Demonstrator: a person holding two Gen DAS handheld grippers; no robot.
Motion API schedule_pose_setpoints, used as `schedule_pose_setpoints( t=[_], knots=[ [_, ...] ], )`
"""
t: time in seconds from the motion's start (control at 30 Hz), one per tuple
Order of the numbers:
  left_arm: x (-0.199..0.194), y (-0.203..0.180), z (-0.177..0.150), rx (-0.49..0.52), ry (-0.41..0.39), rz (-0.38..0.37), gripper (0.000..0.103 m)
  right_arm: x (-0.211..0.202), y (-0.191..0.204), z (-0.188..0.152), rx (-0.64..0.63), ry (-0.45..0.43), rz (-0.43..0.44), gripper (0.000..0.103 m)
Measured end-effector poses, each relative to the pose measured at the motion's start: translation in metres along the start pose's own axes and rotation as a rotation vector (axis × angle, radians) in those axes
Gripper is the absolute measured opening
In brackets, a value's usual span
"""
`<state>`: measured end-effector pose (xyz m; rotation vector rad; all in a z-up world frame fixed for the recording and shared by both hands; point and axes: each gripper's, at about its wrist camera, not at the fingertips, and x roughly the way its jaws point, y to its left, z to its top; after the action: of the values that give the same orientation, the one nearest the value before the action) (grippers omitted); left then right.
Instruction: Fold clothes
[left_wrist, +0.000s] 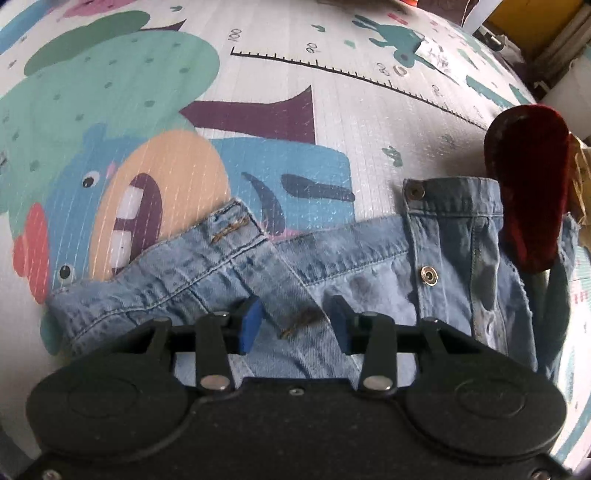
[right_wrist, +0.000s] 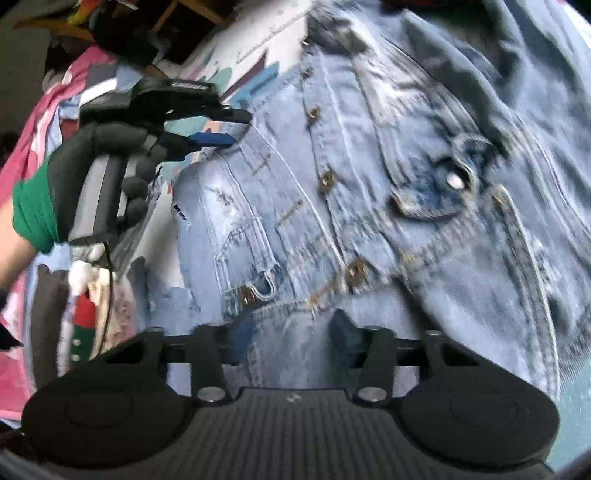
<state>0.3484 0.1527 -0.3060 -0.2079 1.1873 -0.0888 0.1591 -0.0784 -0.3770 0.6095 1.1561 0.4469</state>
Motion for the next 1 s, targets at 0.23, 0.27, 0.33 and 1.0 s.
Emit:
schedule_pose_setpoints(
  t=[0.23, 0.27, 0.33, 1.0],
  knots=[
    [0.007, -0.022, 0.000, 0.081, -0.002, 0.104, 0.037, -0.001, 0.004, -0.017, 0.012, -0.053, -0.034, 0.014],
    [0.007, -0.023, -0.001, 0.100, -0.005, 0.118, 0.025, -0.002, 0.005, -0.019, 0.002, -0.056, -0.037, 0.013],
    [0.003, -0.019, -0.002, 0.110, -0.010, 0.108, 0.002, -0.003, 0.007, -0.020, -0.023, -0.063, -0.046, 0.011],
    [-0.040, 0.021, 0.032, 0.133, -0.097, 0.048, 0.013, -0.045, -0.011, -0.050, 0.027, -0.146, -0.206, 0.009]
  ],
)
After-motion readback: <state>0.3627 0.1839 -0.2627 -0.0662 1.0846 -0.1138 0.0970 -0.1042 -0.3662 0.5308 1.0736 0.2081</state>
